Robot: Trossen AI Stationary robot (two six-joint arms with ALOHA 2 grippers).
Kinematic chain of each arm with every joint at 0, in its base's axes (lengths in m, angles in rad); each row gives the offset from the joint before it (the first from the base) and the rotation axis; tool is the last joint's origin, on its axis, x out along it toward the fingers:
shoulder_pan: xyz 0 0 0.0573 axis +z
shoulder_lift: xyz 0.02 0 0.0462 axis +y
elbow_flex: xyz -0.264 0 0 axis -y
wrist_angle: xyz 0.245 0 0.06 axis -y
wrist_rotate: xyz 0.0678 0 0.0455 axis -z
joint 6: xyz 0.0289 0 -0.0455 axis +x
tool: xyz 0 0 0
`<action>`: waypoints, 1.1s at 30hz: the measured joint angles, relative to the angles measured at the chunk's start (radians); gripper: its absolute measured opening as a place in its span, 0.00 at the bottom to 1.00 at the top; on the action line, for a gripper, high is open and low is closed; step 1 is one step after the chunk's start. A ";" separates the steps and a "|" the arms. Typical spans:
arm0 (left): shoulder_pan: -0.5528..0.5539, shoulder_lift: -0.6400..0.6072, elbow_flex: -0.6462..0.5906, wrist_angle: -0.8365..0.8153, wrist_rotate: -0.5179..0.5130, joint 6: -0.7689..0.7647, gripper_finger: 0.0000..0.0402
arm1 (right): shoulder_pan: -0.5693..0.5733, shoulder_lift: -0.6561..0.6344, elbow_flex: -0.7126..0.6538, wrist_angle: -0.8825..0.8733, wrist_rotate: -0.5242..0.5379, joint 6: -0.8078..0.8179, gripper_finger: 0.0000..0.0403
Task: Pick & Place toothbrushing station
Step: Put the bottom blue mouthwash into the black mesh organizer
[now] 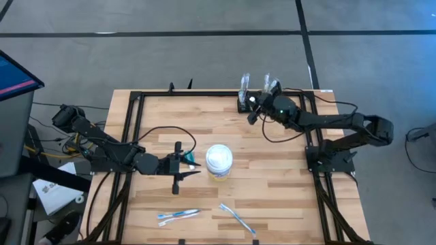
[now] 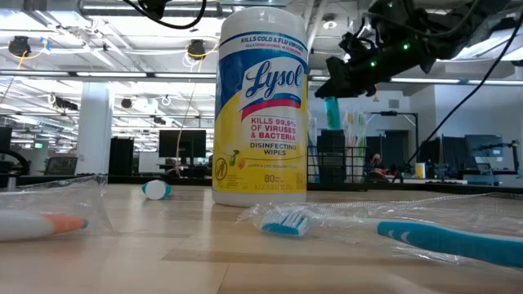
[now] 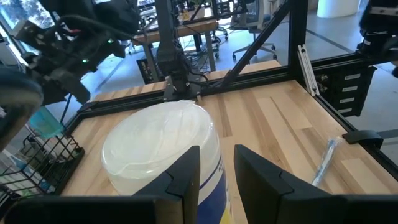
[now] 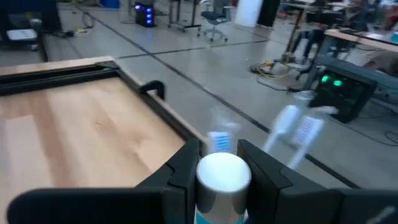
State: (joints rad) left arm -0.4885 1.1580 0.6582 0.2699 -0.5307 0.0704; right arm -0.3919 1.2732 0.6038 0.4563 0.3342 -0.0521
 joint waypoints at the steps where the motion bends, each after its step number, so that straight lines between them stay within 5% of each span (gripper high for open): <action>1: 0.000 0.000 0.000 0.000 0.000 0.000 0.23 | -0.013 0.000 -0.002 0.003 -0.002 0.000 0.20; 16: 0.050 0.000 0.000 0.000 0.003 0.000 0.23 | -0.188 0.009 -0.004 0.013 -0.112 -0.002 0.20; 33: 0.063 0.000 0.000 -0.001 -0.001 0.003 0.23 | -0.275 0.191 -0.004 0.182 -0.180 0.003 0.20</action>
State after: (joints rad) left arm -0.4259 1.1584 0.6582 0.2688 -0.5313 0.0731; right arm -0.6672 1.4640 0.5999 0.6384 0.1538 -0.0492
